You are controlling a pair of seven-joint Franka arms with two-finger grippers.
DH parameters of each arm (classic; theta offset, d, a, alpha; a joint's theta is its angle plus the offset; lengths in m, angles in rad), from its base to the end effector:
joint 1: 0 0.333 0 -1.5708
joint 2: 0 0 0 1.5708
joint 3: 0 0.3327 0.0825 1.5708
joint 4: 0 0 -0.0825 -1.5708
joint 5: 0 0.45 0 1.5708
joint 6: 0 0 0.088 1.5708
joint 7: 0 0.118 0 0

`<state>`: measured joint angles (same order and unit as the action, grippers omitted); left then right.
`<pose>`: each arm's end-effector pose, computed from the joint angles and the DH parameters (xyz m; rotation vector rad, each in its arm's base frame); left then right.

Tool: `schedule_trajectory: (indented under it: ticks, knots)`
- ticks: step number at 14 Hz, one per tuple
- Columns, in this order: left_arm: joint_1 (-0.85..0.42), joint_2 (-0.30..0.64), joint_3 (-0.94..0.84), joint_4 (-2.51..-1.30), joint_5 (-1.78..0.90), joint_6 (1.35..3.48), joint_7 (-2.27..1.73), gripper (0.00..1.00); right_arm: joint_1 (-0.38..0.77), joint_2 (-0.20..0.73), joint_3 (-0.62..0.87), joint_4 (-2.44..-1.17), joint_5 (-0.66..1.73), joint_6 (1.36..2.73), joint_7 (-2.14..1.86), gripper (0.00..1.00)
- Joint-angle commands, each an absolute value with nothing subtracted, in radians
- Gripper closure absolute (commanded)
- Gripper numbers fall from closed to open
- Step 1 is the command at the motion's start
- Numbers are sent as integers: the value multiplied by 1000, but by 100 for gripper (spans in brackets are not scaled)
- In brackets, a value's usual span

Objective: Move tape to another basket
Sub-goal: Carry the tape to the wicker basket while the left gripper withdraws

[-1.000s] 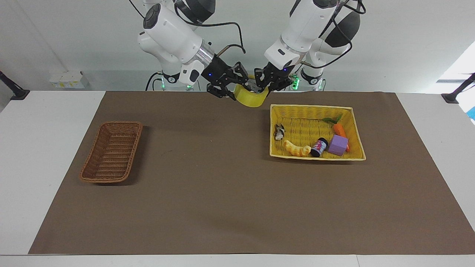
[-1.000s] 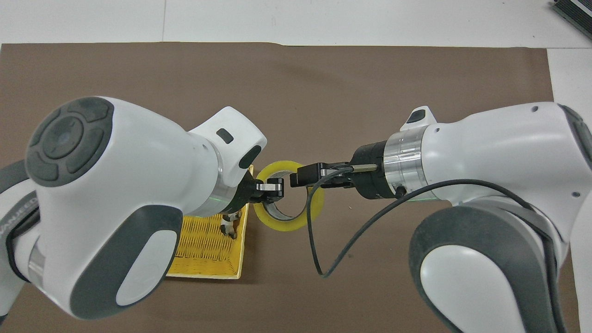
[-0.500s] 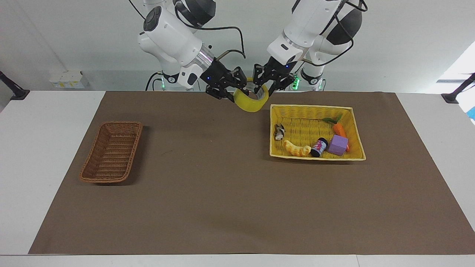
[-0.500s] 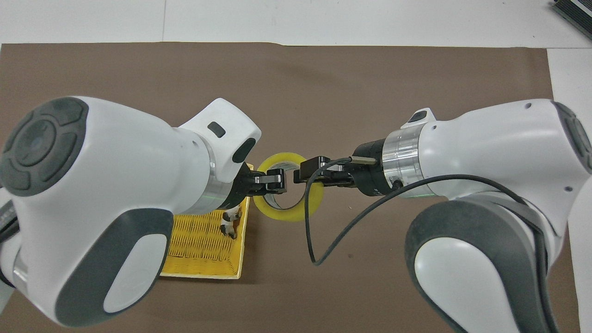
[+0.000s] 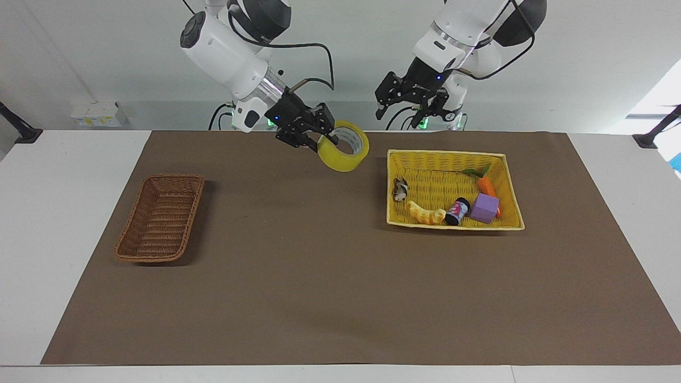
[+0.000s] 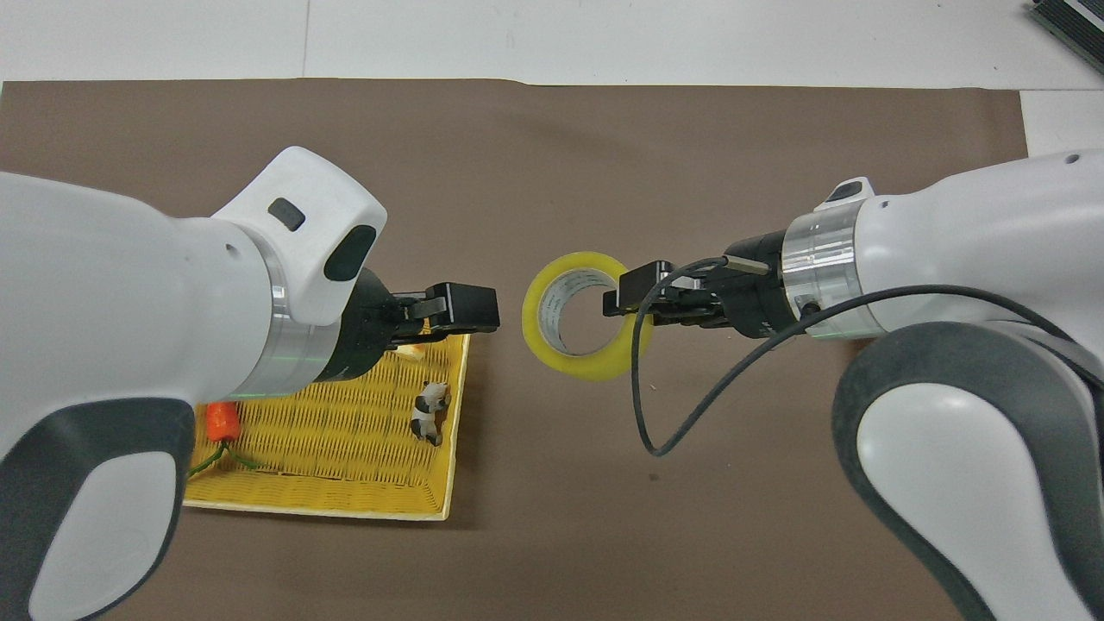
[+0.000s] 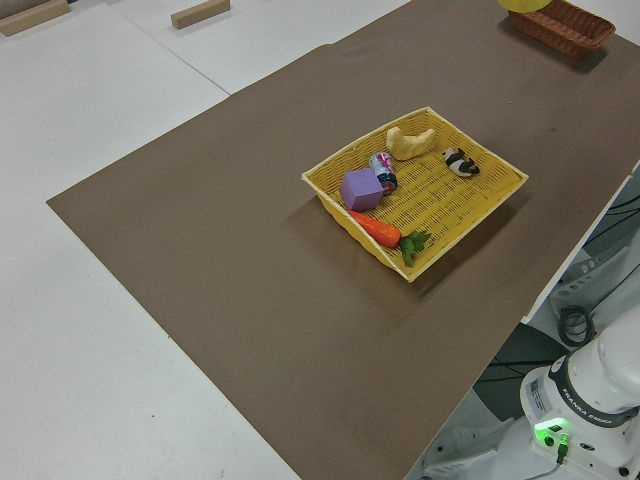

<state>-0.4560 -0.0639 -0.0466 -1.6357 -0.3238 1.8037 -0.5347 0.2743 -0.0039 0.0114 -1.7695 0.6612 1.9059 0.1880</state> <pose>0.5319 -0.3277 0.6625 2.7481 0.0965 0.0576 0.6052 0.2306 0.5724 -2.4878 0.1020 0.0238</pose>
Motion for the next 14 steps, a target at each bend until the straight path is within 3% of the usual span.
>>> schedule_trajectory:
  ticks: [1, 5, 11, 14]
  knots:
    - [-445, -72, -29, -1643, -302, 1775, -526, 0, 201, -14, 9, -1747, 637, 1827, 126, 100]
    - [-424, -71, 30, -1634, -195, 1723, -442, 0, 13, -26, 8, -1723, 592, 1689, -12, 100]
    - [-184, -69, 40, -1600, -161, 1611, -123, 0, -173, -17, 6, -1742, 354, 1683, -84, 100]
    - [-158, -64, 41, -1582, -25, 1569, 30, 0, -306, 38, 6, -1764, 347, 1678, -321, 100]
